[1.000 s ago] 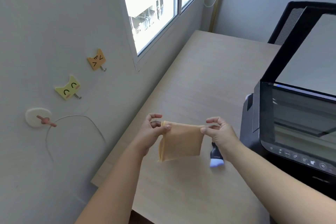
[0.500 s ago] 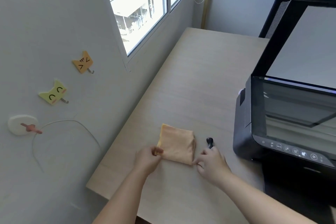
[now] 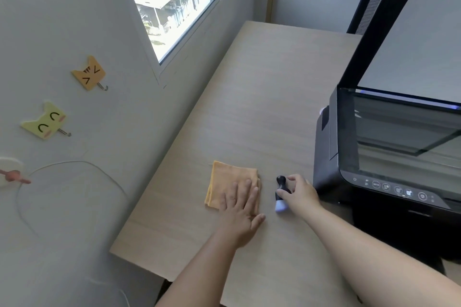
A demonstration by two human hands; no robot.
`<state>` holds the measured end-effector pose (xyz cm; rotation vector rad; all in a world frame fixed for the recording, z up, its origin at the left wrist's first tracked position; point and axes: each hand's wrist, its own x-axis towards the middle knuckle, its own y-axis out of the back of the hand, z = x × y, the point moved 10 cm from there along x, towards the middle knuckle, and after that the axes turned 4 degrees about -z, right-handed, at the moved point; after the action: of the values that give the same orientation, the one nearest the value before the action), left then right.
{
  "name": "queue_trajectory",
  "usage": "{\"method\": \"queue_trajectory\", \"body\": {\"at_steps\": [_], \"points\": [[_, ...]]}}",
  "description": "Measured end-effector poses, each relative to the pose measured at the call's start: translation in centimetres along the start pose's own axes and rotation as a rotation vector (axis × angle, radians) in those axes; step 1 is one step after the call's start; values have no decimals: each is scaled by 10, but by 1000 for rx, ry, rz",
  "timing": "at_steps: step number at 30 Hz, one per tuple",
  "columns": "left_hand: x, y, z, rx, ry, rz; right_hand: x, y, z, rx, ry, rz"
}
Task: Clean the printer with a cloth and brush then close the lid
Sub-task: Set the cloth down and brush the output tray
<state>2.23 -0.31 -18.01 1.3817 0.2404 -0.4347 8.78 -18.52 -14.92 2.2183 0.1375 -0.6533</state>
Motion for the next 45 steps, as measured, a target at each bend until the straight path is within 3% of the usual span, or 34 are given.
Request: {"method": "queue_trajectory", "body": {"at_steps": [6, 10, 17, 23, 26, 29, 33, 36, 45], "points": [[-3, 15, 12, -123, -56, 45, 4, -9, -10, -7, -55, -77], [-13, 24, 21, -109, -66, 53, -3, -14, -7, 225, -84, -180], [-34, 33, 63, -219, -81, 58, -67, 35, 20, 436, 128, -186], [-52, 16, 135, -479, -167, 44, -123, 113, 101, 647, 92, -53], [-67, -2, 171, -621, -139, -41, -149, 158, 147, 577, 74, 51], [-81, -20, 195, -847, -40, -108, -174, 182, 188, 425, 69, 43], [-92, -52, 210, -1177, 110, -219, -194, 189, 230, 19, 59, 16], [-98, -61, 217, -1250, 134, -203, -200, 183, 234, -203, 94, 16], [-107, -65, 224, -1357, 191, -106, -170, 147, 195, -214, 286, -22]]}}
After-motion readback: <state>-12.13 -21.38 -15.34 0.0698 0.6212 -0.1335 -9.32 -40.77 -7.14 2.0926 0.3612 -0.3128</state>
